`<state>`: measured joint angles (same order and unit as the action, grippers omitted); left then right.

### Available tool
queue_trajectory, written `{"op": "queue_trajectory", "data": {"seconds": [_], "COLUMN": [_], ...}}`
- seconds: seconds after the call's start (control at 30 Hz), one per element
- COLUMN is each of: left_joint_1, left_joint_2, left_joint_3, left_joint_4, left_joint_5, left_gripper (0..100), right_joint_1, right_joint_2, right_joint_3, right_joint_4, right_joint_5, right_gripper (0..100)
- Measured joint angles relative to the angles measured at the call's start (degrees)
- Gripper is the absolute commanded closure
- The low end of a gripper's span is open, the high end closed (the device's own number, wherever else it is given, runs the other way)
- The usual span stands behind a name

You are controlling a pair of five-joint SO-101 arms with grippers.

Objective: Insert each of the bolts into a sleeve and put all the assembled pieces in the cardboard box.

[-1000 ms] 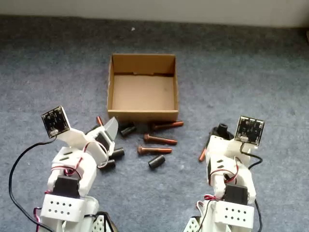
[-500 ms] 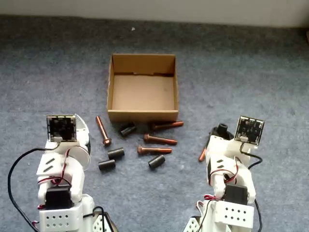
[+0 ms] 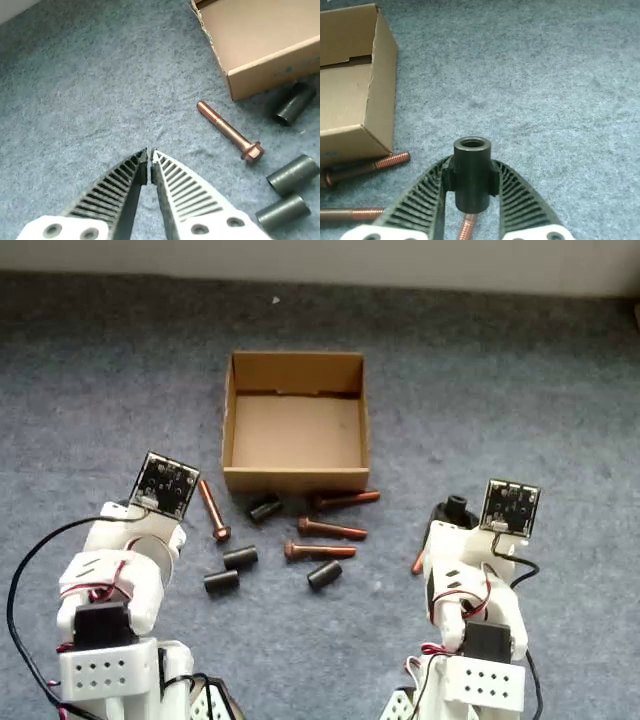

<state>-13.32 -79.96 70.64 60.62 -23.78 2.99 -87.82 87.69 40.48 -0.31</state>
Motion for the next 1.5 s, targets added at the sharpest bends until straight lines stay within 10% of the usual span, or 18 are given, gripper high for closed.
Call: {"op": "queue_trajectory", "data": {"seconds": [0.43,0.87,1.13,1.5], "left_joint_1": [0.0,0.0,4.7,10.7], "left_joint_2": [29.5,50.4,59.0,68.7], "left_joint_3": [-15.7,-27.6,-29.9,-35.7], "left_joint_4": [4.3,2.5,4.2,4.2], "left_joint_5": [-21.6,-24.4,-44.3,-50.7], "left_gripper": [80,80,80,80], "right_joint_1": [0.0,0.0,0.0,0.0], "right_joint_2": [0.0,0.0,0.0,0.0], "right_joint_3": [0.0,0.0,0.0,0.0], "right_joint_4": [0.0,0.0,0.0,0.0], "right_joint_5": [0.0,0.0,0.0,0.0], "right_gripper": [99.3,99.3,99.3,99.3]}}
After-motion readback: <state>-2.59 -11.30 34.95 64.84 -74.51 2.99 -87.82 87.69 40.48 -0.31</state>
